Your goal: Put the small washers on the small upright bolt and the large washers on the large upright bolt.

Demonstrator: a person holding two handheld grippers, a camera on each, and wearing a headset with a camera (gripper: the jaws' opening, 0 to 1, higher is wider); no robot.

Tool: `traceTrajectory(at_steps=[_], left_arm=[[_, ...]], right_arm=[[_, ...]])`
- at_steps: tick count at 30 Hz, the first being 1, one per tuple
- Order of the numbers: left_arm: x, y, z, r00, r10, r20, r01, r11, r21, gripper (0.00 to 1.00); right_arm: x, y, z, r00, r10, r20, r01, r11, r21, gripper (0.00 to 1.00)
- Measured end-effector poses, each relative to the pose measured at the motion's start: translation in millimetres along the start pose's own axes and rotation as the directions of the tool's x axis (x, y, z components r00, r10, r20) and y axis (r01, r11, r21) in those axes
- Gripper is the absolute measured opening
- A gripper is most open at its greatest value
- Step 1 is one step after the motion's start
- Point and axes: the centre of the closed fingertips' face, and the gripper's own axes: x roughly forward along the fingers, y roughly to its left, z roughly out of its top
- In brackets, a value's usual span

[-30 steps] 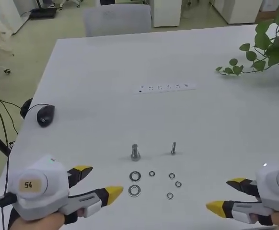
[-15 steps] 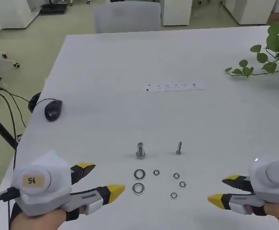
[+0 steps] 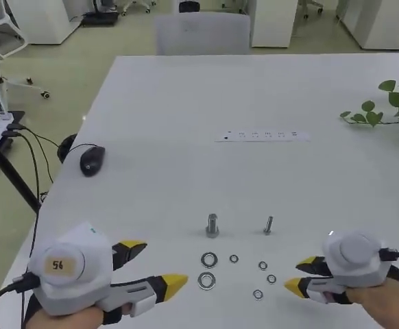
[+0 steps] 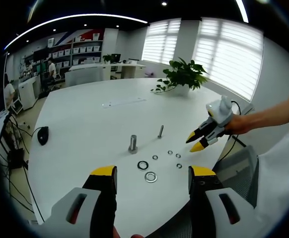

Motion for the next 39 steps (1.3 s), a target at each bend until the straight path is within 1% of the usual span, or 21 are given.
traceTrajectory(at_steps=[3,8,13,19,23,25,26,27,29,31,33,36,38,39], left_arm=[[-1.6,-0.5,-0.3,1.0000,0.003,0.002,-0.003,1.000,-0.003,0.57],[-5.8,1.0,-6.0,0.9999,0.009,-0.006,-0.009,1.000,-0.007,0.57],[-10.7,3.5,-9.7,0.9997,0.022,-0.008,-0.022,1.000,-0.018,0.57],[-12.0,4.2,-9.2,0.9995,0.031,-0.005,-0.031,0.999,-0.026,0.57],[-11.6,3.8,-7.6,0.9995,0.032,-0.002,-0.032,0.999,-0.027,0.56],[-11.4,4.0,-7.3,0.9995,0.033,0.001,-0.033,0.999,-0.029,0.56],[-11.3,3.8,-7.4,0.9995,0.033,0.001,-0.033,0.999,-0.029,0.56],[-11.2,3.6,-7.4,0.9995,0.032,0.000,-0.032,0.999,-0.027,0.56],[-10.9,3.6,-7.5,0.9994,0.033,0.000,-0.033,0.999,-0.027,0.56],[-9.9,3.2,-8.3,0.9995,0.033,0.000,-0.033,0.999,-0.030,0.56],[-8.3,2.8,-9.8,0.9995,0.033,-0.003,-0.033,0.999,-0.030,0.54],[-6.4,2.3,-11.2,0.9994,0.034,-0.006,-0.034,0.999,-0.036,0.53],[-4.7,1.7,-11.7,0.9995,0.031,-0.004,-0.031,0.999,-0.041,0.53],[-3.8,1.0,-11.7,0.9996,0.029,-0.005,-0.029,0.999,-0.039,0.53]], right_arm=[[11.6,1.3,0.0,0.9997,0.012,-0.023,-0.013,0.999,-0.036,0.27],[23.8,1.6,-1.3,0.9982,0.021,-0.055,-0.025,0.996,-0.084,0.25],[30.7,1.7,-4.3,0.9958,0.036,-0.084,-0.047,0.990,-0.131,0.24],[37.5,0.6,-5.9,0.9922,0.048,-0.115,-0.068,0.982,-0.177,0.23],[41.2,2.7,-6.5,0.9891,0.059,-0.135,-0.088,0.970,-0.226,0.23],[43.1,5.0,-9.6,0.9850,0.063,-0.161,-0.106,0.956,-0.274,0.23],[43.1,3.2,-7.0,0.9866,0.051,-0.155,-0.100,0.938,-0.332,0.23],[42.5,6.2,-8.8,0.9850,0.057,-0.163,-0.106,0.944,-0.313,0.23],[42.4,5.2,-8.6,0.9844,0.062,-0.164,-0.113,0.940,-0.321,0.22],[42.0,4.8,-8.5,0.9847,0.070,-0.160,-0.118,0.940,-0.320,0.22],[41.6,5.3,-9.0,0.9852,0.075,-0.154,-0.124,0.934,-0.336,0.22],[41.9,5.6,-8.0,0.9858,0.085,-0.144,-0.130,0.932,-0.339,0.22],[42.1,5.1,-7.7,0.9858,0.083,-0.146,-0.129,0.931,-0.340,0.21],[42.6,5.4,-7.5,0.9856,0.079,-0.150,-0.128,0.927,-0.354,0.20]])
